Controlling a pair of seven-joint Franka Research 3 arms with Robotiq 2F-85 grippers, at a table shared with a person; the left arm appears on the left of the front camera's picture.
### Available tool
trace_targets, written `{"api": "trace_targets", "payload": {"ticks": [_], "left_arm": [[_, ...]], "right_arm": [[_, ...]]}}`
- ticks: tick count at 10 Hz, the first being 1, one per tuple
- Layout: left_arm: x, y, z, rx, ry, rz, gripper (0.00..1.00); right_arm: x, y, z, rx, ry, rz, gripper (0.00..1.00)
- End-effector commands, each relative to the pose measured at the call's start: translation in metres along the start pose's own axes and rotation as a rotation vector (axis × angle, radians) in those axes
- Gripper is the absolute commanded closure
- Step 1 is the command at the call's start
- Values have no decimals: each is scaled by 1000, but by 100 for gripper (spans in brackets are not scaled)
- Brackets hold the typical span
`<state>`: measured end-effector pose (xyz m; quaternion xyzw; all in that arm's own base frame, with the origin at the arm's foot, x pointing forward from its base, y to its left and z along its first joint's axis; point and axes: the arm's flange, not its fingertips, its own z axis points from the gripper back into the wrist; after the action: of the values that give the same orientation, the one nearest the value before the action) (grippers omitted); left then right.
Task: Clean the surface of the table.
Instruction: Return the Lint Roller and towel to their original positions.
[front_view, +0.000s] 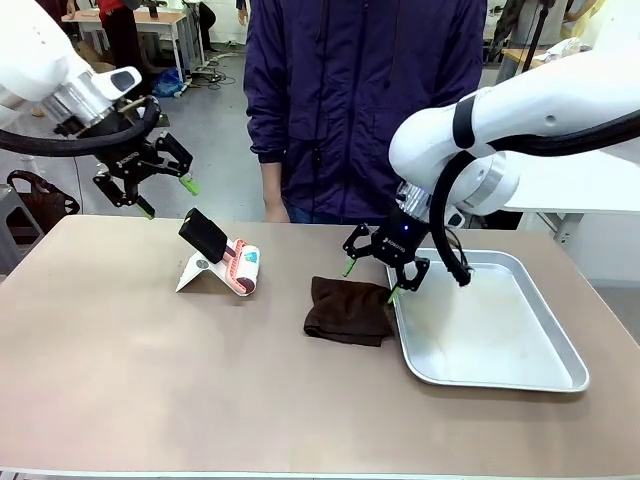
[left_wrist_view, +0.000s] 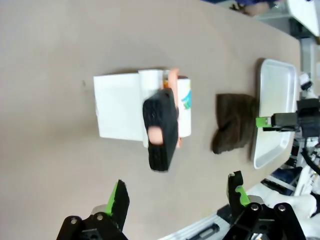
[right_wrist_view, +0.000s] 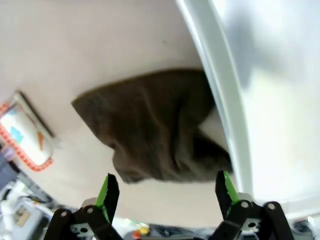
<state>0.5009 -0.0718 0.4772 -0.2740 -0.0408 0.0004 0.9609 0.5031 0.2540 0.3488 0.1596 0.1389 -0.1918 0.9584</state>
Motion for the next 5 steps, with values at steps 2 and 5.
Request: {"api": "trace_targets", "payload": {"ticks": [2, 5], "left_arm": [[-56, 27, 27, -135, 16, -69, 0], [-121, 63, 55, -367, 58, -220, 0]], "right_arm": [[5, -1, 62, 58, 186, 90, 0], [-5, -66, 95, 334, 413, 230, 0]]}}
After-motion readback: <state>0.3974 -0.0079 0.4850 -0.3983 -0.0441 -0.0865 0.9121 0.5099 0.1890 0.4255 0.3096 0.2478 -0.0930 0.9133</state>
